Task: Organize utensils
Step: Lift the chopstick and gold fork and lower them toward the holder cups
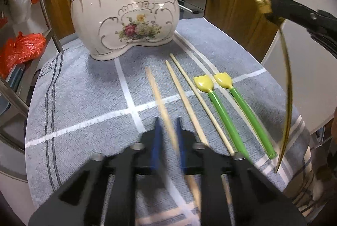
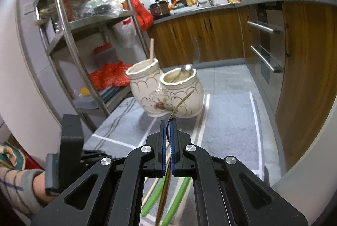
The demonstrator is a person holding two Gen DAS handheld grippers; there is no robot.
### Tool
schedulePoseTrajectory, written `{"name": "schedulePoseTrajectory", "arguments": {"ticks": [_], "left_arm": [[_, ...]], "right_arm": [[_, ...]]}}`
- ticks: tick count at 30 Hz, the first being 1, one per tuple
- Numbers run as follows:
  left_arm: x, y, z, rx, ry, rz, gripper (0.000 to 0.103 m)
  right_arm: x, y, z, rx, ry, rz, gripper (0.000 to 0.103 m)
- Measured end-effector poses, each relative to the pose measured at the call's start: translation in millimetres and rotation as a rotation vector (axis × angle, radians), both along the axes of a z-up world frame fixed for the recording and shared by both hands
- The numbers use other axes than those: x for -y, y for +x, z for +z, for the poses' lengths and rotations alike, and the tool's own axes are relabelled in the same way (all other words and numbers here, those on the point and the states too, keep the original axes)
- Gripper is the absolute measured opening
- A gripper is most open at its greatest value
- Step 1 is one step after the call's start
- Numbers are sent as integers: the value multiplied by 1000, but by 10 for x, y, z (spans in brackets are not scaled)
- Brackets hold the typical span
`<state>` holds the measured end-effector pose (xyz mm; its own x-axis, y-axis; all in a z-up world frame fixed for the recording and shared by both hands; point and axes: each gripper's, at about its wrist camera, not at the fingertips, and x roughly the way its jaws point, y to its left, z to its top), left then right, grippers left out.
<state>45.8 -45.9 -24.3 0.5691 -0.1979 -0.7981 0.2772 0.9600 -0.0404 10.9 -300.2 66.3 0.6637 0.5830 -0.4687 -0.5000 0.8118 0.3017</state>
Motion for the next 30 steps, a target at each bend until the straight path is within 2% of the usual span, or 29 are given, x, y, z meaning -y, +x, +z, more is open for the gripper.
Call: {"name": "schedulePoseTrajectory", "arguments": {"ticks": [4,10,18,30], "left_arm": [[-142,7,11,6,-44,-7,6],[-343,-33,106,58,-62,-3,6],[-568,-113,351,192,-95,23,6],[-697,-241,637,425,-154,32,6]], "right_arm": [[-14,-63,81,43,2,7,4],[-13,-93,182,82,8,2,4],[-91,-120,376,164,-14,-11,3],[-230,44,512,206,-34,-39,3]]}}
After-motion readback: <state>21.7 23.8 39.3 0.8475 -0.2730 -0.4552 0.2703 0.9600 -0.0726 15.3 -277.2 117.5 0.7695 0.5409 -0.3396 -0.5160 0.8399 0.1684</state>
